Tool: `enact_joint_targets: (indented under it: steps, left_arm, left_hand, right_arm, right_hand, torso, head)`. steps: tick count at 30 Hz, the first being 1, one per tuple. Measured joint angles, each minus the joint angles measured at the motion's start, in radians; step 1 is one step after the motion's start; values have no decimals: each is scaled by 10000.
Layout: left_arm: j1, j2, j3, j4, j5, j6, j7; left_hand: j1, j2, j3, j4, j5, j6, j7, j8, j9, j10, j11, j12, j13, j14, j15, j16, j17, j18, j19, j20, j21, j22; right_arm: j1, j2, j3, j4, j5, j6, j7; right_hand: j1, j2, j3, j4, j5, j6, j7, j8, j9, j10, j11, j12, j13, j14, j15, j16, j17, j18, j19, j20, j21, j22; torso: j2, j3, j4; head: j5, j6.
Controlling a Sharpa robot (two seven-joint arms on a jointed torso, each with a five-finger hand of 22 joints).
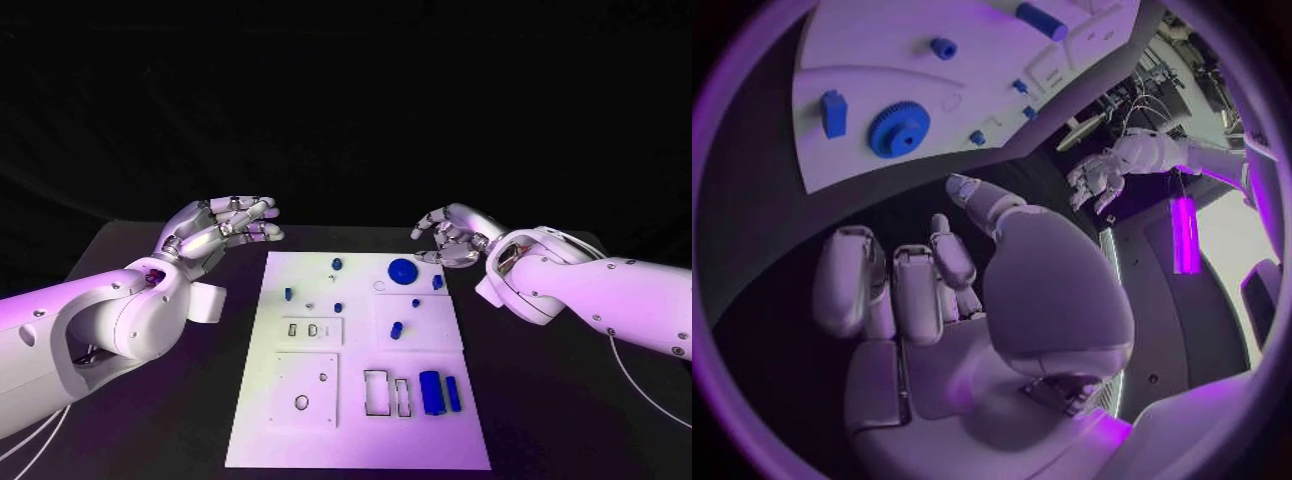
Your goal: Assemble the parts on the task board
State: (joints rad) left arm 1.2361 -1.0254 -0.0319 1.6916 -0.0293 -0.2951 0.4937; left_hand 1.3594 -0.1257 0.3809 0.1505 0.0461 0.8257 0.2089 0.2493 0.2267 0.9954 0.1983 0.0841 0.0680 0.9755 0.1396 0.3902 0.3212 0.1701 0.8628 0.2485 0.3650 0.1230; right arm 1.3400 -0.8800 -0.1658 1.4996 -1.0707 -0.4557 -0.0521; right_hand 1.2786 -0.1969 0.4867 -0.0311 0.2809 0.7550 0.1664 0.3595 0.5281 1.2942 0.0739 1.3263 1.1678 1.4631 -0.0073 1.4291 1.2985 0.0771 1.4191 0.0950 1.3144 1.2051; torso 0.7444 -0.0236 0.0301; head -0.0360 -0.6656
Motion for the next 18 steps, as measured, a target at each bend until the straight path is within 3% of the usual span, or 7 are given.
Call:
enact_joint_targets:
  steps: [4,7,11,12,18]
  left_arm:
    - [0,45,-1,-53,4,17,-4]
    - [-2,62,-1,-79,8,28,-7]
    - [-2,98,-2,-88,12,45,-12]
    - [-2,103,-2,-89,13,49,-13]
    - [-2,119,-3,-91,17,84,-29]
  left_hand:
    - [0,0,0,0,0,0,0,0,-1,0,0,0,-1,0,0,0,0,1,0,0,0,1]
    - [0,0,0,0,0,0,0,0,10,0,0,0,-1,0,0,0,-1,1,0,0,-39,1]
    - [0,0,0,0,0,0,0,0,10,0,0,0,-1,0,0,0,-1,0,0,0,-39,1]
    - [35,35,-6,6,0,0,0,0,10,0,0,0,-1,0,0,0,3,0,0,0,-39,1]
    - [41,41,-29,29,0,0,0,0,9,0,0,0,-1,0,0,0,8,0,0,0,-39,-7]
  right_arm:
    - [-8,-73,-12,15,-147,536,-296]
    - [-56,20,-30,-4,-586,761,-551]
    - [-193,230,-54,-106,-1321,805,-931]
    - [-222,280,-58,-143,-1475,795,-1016]
    - [-409,588,-70,-429,-2232,614,-1534]
  right_hand:
    - [-253,-79,3,255,-33,64,-15,-157,-291,914,28,926,1262,0,0,841,99,-9,343,34,619,821]
    - [-404,-122,-150,416,-257,79,-3,-310,-466,1396,65,1356,1402,35,36,1197,101,-239,423,68,1117,1022]
    - [-444,-161,-272,589,-428,78,-3,-371,-605,1672,100,1789,1404,29,43,1383,101,-265,423,68,1577,1031]
    - [-444,-162,-272,589,-427,79,-3,-393,-626,1672,100,1846,1404,8,89,1383,100,-388,423,68,1656,1031]
    - [-444,-162,-308,635,-290,53,22,-468,-704,1672,100,1920,1404,32,111,1383,100,-398,458,104,1852,1030]
  torso:
    - [-4,6,-10]
    - [-6,10,-12]
    - [-1,12,-3]
    - [1,12,3]
    - [13,12,40]
  head:
    - [-81,2]
    - [-122,9]
    - [-187,25]
    - [-198,26]
    - [-206,12]
